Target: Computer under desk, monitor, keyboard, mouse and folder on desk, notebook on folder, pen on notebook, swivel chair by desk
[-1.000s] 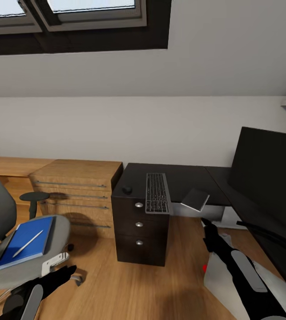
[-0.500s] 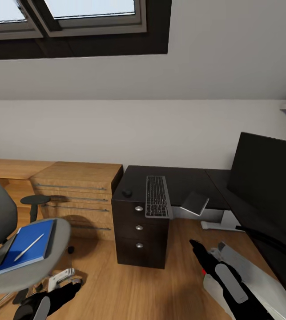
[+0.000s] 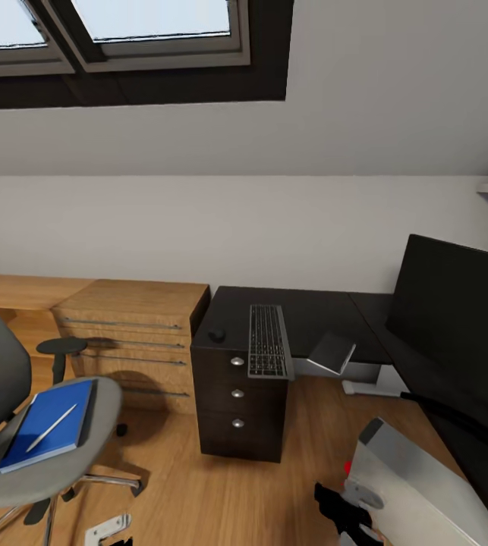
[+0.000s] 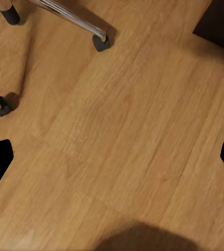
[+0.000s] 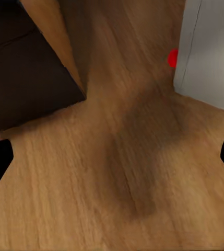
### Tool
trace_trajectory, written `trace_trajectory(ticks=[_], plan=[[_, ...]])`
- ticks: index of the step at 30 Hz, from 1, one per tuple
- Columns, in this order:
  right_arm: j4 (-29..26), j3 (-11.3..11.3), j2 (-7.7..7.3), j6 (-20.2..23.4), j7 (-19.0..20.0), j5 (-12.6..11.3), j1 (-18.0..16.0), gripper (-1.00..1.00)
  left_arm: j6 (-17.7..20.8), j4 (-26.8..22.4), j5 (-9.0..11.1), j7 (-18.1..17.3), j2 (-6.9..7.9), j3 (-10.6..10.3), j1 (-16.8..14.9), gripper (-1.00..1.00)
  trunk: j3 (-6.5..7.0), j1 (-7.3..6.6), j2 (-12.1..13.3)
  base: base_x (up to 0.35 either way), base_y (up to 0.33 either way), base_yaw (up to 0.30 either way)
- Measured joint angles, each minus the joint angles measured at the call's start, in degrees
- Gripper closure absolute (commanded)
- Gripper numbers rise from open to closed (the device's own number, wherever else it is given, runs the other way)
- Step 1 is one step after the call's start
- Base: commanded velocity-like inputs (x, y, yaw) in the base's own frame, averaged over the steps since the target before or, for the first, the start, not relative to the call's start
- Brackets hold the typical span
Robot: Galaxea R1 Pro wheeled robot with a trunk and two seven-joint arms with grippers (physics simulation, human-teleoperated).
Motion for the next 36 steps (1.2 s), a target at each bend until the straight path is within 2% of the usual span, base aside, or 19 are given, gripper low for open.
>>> trace_trajectory(ticks=[1,2,5,8,11,15,18,22,27,36], plan=[[1.23,0.99,0.5,-1.83,0.0,1.42,0.0,-1.0,-0.82,0.66,-0.11,0.02,-0.03,-0.02,0.0,-1.0,0.18,-0.22,0.4,0.0,0.0,0.0],[4.46,2.49,1.67,-5.9,-0.01,4.18,0.01,-1.0,-2.56,1.94,-0.25,0.05,-0.07,-0.04,0.0,-1.0,0.36,-0.44,0.8,0.0,0.0,0.0],[10.38,4.17,3.5,-13.02,0.0,8.08,0.0,-1.0,-5.05,4.05,-0.43,0.15,-0.13,-0.11,0.0,-1.0,0.9,-1.1,2.01,0.0,0.0,0.0],[13.69,5.02,4.46,-17.55,0.06,10.04,-0.01,-1.0,-6.19,5.8,-0.55,0.25,-0.16,-0.16,0.0,-1.0,1.44,-1.76,3.21,0.0,0.0,0.0],[14.5,5.27,4.69,-18.65,0.1,10.61,-0.01,-1.0,-6.45,6.34,-0.58,0.28,-0.14,-0.47,0.0,-1.0,1.98,-2.42,4.41,0.0,0.0,0.0],[15.08,5.47,4.8,-19.56,0.13,11.19,-0.01,-1.0,-6.69,7.55,-0.53,0.43,-0.11,-2.8,0.0,-1.0,2.7,-3.3,6.02,0.0,0.0,0.0],[15.12,5.47,4.77,-19.85,0.14,11.26,-0.01,-1.0,-6.79,8.68,-0.51,0.56,-0.09,-4.42,0.0,-1.0,2.7,-3.3,6.03,0.0,0.0,0.0],[15.14,5.66,4.89,-20.03,0.14,11.38,-0.01,-1.0,-6.85,9.52,-0.46,0.64,0.0,-5.48,0.0,-1.0,2.7,-3.3,6.03,0.0,0.0,0.0],[15.12,5.64,4.91,-20.07,0.15,11.34,-0.01,-1.0,-6.86,9.59,-0.39,0.68,0.05,-5.46,0.0,-1.0,2.7,-3.3,6.03,-0.008,0.0,0.01],[14.98,5.54,6.16,-20.13,0.07,11.0,-0.02,-1.0,-6.86,9.78,-0.35,0.7,0.07,-5.42,0.01,-1.0,2.34,-3.3,6.03,-0.123,0.038,0.17]])
